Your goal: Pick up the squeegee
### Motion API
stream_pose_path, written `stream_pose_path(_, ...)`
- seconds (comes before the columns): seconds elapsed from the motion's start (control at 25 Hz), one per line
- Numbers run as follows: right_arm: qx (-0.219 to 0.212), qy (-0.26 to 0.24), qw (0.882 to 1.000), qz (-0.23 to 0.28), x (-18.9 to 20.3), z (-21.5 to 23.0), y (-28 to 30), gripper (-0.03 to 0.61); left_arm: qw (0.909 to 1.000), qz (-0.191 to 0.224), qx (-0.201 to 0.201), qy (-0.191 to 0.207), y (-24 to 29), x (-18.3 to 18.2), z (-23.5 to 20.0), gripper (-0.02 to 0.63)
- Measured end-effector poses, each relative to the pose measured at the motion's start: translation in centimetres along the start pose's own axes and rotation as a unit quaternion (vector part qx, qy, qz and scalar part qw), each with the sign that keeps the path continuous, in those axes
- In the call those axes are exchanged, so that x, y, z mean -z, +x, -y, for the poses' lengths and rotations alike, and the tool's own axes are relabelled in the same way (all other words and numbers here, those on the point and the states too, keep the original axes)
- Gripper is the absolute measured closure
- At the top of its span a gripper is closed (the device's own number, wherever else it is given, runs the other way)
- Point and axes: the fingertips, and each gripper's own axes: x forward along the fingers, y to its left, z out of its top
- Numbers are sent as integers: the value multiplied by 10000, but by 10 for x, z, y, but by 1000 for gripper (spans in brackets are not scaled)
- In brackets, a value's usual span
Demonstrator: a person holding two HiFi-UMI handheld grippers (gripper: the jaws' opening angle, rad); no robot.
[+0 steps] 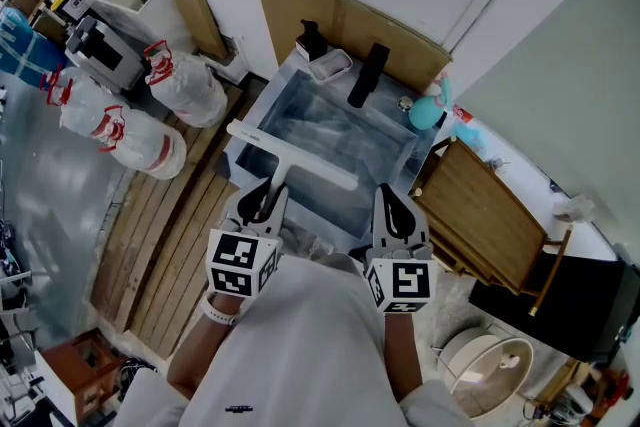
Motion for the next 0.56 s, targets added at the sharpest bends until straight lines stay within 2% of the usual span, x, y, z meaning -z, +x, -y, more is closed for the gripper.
stream_pose_path(0.56, -44, -3, 10000, -61, 5, -7, -1, 572, 10000, 13, 19, 7, -3, 3, 0, 531)
